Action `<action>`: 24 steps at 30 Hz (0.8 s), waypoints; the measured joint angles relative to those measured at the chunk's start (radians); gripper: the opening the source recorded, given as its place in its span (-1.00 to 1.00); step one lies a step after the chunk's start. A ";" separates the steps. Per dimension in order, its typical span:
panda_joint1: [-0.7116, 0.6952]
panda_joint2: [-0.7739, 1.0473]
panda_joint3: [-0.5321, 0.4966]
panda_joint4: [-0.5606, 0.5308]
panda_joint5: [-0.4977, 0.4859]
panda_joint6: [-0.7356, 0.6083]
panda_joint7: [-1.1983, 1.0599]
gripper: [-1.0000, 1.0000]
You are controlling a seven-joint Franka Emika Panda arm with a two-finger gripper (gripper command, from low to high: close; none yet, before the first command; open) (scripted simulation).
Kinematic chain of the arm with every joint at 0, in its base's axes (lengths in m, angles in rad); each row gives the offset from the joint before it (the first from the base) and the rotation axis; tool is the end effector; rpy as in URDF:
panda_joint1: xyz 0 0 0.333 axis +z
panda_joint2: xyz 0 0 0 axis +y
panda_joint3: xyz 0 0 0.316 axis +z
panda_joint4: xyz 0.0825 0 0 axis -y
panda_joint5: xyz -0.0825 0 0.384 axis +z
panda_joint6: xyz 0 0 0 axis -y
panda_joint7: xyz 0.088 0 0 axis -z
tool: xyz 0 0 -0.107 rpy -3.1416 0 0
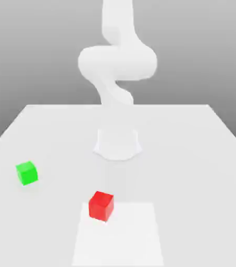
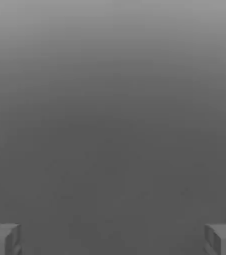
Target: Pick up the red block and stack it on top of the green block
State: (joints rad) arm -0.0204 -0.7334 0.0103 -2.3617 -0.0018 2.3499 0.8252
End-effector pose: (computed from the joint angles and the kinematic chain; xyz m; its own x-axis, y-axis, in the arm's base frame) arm 0.3746 -0.0025 0.6611 0.5000 -0.7371 0.4545 -0.5602 -0.6756 -0.4794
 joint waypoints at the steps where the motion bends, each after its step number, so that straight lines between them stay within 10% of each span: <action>1: -0.009 0.033 0.004 -0.029 -0.002 0.024 0.013 0.00; 17: -0.115 0.609 0.010 -0.502 -0.001 0.441 0.210 0.00; 24: -0.113 0.900 -0.004 -0.501 -0.005 0.680 0.229 0.00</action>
State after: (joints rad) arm -0.1334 0.1666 0.0066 -2.8632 -0.0071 3.0304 1.0539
